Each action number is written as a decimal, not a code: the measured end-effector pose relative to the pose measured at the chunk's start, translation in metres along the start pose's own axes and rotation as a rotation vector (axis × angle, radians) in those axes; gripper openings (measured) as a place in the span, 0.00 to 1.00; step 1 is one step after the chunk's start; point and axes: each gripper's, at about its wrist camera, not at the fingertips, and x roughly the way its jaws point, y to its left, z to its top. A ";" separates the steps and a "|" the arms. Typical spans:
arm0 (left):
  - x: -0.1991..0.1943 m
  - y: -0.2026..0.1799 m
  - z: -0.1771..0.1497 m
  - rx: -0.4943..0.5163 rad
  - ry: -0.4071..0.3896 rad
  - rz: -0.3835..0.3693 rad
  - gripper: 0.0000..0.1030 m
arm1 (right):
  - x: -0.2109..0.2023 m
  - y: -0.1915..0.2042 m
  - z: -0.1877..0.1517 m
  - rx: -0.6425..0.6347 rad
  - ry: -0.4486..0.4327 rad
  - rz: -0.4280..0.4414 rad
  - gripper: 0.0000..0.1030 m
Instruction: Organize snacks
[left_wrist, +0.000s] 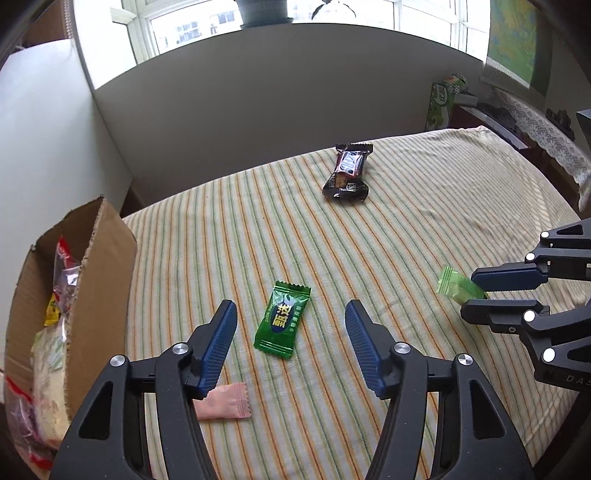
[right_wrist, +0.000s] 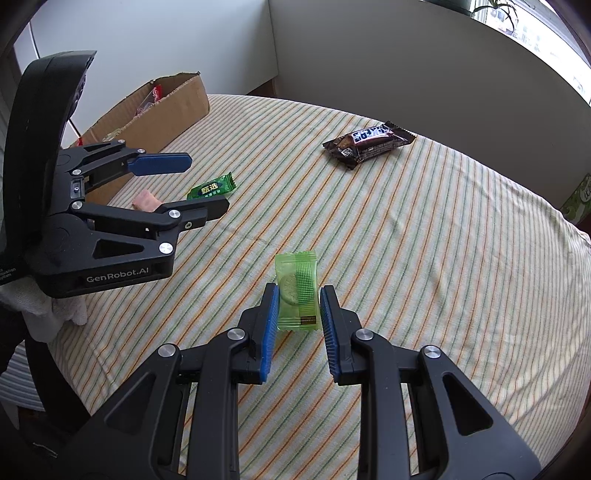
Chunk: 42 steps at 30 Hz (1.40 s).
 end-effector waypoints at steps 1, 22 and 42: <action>0.003 0.002 0.002 -0.008 0.004 -0.006 0.59 | 0.001 0.000 0.000 0.000 0.000 0.005 0.23; -0.002 0.014 -0.014 -0.073 0.049 -0.067 0.19 | -0.002 -0.009 -0.006 0.043 -0.026 0.024 0.23; -0.111 0.072 -0.043 -0.187 -0.147 0.005 0.19 | -0.050 0.056 0.052 -0.050 -0.160 0.108 0.23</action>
